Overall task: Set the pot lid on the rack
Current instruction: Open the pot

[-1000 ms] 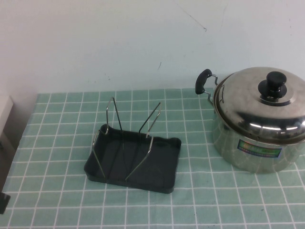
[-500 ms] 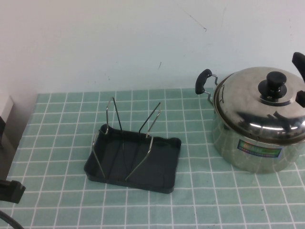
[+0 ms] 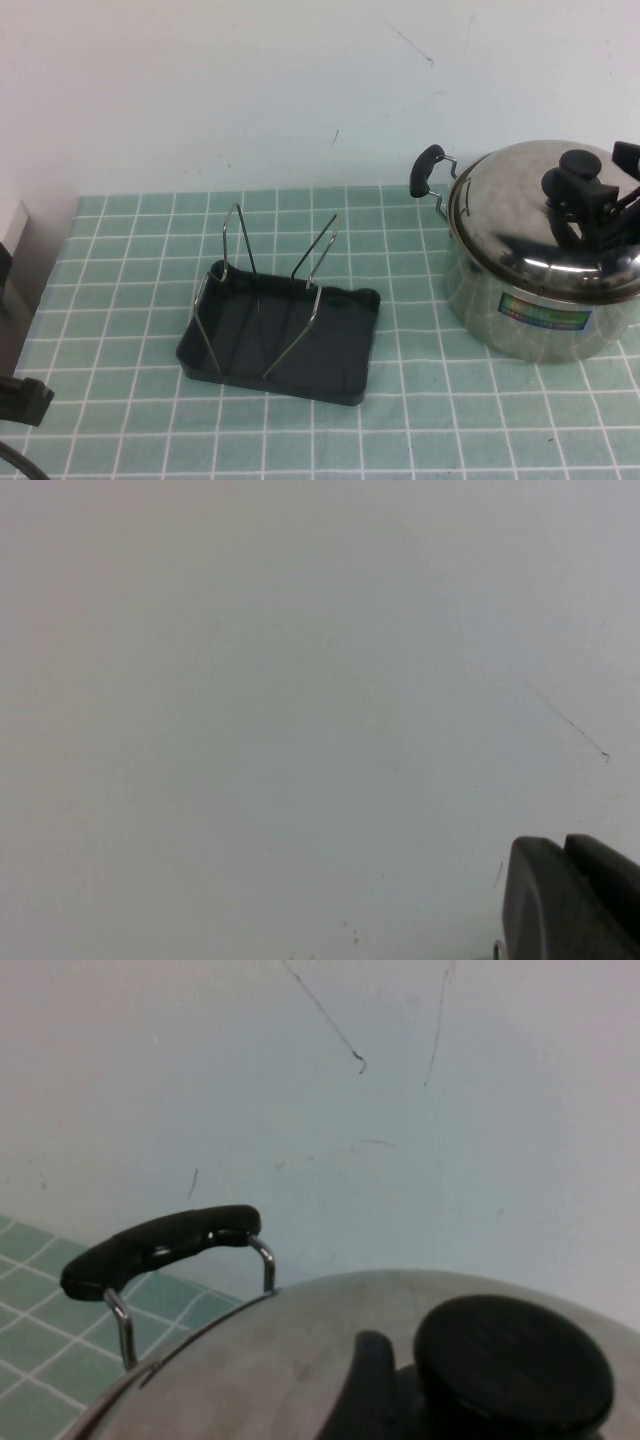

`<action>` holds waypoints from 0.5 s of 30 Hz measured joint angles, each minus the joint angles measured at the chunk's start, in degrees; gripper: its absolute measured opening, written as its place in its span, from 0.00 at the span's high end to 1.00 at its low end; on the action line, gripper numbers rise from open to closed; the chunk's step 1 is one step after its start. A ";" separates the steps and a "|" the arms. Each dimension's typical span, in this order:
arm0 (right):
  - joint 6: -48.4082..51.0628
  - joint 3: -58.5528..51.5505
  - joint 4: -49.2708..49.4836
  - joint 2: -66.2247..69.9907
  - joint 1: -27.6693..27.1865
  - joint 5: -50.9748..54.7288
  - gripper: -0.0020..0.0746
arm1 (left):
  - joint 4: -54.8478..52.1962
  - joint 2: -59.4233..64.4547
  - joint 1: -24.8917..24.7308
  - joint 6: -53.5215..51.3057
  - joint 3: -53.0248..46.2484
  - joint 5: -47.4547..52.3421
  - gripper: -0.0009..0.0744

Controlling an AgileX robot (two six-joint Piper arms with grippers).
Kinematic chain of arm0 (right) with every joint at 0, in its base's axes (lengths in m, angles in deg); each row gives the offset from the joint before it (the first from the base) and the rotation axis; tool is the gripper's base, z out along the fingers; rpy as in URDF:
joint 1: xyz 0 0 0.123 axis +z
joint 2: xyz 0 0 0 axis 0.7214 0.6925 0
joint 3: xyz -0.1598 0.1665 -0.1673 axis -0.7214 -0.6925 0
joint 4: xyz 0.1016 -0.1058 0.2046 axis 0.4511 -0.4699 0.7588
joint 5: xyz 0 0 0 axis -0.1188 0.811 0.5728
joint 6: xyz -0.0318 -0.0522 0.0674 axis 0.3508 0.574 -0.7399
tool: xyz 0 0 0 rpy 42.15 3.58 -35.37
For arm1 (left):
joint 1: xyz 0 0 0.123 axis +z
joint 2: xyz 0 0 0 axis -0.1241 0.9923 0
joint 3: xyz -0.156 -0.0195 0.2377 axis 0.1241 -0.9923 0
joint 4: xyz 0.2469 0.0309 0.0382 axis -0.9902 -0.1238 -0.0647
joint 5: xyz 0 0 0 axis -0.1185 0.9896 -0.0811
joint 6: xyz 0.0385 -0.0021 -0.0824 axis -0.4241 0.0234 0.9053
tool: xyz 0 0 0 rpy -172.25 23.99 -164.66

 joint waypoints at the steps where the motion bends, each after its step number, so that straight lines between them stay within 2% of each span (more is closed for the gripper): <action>1: 0.00 0.00 0.00 0.56 0.00 -0.53 0.18 | 0.00 0.00 0.00 0.00 0.00 0.00 0.99; 6: 1.12 0.49 -0.73 2.94 0.00 -3.65 0.21 | -0.09 0.00 0.49 0.04 0.00 0.00 0.99; 8: 1.66 0.62 -1.85 3.61 0.13 -3.85 0.29 | -0.22 0.00 0.63 0.86 0.00 0.20 0.99; 11: 1.88 0.73 -2.55 4.00 0.13 -4.74 0.48 | -1.00 0.00 0.63 2.66 0.00 0.45 0.99; 12: 1.88 0.82 -2.55 4.00 0.13 -4.90 0.51 | -1.49 0.00 0.63 3.07 0.00 0.45 0.99; 15: 1.88 0.82 -2.55 4.00 0.13 -5.21 0.51 | -3.15 0.00 0.63 5.03 0.00 0.82 0.99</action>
